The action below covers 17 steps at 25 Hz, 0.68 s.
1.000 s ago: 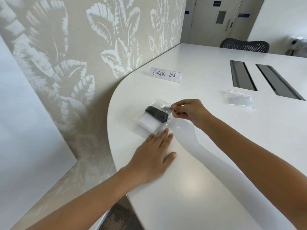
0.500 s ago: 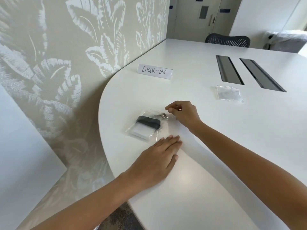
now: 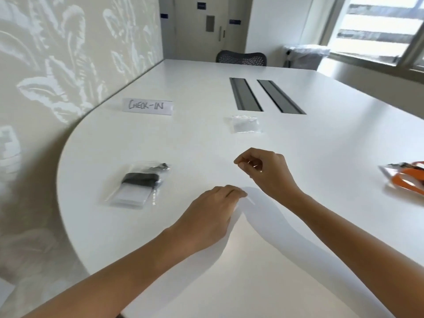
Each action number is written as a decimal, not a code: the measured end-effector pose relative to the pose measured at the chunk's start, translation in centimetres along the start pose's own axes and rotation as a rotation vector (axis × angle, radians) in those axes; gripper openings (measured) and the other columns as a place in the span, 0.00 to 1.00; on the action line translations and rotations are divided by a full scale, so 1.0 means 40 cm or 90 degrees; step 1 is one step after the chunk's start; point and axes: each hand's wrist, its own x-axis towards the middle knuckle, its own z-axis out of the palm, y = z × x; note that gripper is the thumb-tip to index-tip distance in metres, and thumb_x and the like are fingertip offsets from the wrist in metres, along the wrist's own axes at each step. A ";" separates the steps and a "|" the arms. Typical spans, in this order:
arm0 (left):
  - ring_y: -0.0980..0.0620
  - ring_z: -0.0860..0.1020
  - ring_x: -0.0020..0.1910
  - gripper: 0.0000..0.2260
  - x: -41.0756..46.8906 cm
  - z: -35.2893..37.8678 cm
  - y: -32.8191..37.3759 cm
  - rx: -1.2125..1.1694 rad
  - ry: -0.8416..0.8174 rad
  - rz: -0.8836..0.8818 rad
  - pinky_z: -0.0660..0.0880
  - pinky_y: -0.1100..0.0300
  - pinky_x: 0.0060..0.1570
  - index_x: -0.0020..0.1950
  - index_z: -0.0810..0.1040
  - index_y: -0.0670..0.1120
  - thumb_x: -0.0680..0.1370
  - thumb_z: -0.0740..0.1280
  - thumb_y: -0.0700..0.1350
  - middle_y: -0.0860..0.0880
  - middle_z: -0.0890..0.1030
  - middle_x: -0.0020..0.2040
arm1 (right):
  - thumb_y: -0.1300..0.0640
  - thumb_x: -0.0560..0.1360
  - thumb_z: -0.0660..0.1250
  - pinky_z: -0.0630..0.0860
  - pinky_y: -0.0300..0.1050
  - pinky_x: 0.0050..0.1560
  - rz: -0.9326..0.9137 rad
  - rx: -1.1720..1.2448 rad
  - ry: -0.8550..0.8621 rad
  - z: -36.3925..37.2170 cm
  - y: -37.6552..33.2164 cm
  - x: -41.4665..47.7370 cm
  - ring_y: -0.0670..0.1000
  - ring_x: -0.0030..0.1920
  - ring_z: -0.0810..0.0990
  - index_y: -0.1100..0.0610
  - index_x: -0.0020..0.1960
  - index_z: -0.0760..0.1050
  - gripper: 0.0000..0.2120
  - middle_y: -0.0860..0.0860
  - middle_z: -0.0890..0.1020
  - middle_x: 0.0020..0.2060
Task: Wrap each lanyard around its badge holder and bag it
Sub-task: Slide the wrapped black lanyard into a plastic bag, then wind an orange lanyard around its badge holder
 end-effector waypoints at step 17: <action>0.56 0.60 0.74 0.21 0.361 0.271 0.384 -0.059 -0.076 0.090 0.54 0.65 0.69 0.74 0.63 0.50 0.82 0.56 0.53 0.54 0.61 0.76 | 0.65 0.74 0.70 0.71 0.28 0.42 0.159 -0.194 0.248 -0.573 0.399 -0.284 0.40 0.38 0.79 0.55 0.46 0.83 0.07 0.45 0.83 0.39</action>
